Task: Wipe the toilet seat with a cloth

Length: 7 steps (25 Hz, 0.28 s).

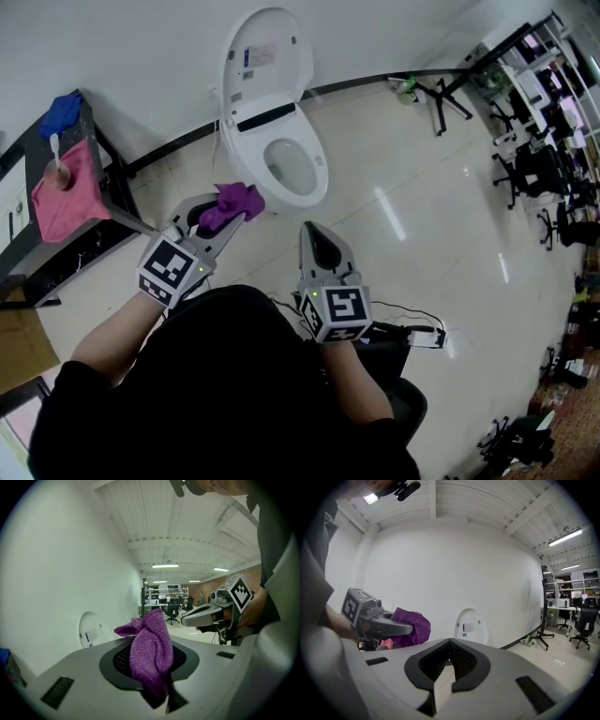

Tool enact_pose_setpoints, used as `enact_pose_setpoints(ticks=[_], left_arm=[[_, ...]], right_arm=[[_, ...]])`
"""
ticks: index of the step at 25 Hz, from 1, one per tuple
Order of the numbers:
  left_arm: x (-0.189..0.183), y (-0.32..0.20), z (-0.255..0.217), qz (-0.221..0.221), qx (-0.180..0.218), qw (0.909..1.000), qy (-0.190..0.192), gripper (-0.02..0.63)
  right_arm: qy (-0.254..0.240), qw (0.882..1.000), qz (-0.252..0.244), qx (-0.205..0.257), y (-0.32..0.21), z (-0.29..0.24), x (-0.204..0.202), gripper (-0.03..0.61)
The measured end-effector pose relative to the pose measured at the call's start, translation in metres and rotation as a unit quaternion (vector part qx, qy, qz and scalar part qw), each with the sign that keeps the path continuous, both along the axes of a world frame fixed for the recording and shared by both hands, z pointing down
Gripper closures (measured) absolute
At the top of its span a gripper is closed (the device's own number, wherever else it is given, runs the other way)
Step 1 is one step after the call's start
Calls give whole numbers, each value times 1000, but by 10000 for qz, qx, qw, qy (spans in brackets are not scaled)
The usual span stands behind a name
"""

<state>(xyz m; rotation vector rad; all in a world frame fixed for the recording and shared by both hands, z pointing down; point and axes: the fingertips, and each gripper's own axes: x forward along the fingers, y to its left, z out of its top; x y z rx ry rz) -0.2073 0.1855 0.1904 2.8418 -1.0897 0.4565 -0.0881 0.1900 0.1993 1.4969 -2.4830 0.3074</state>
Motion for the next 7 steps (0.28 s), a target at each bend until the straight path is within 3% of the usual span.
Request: enact_pose_setpoints(ticks=[7], left_arm=[[-1,1,3,67,56,9999,-59,514]], right_arm=[[25,10000,-8,10,2,1,0,565]])
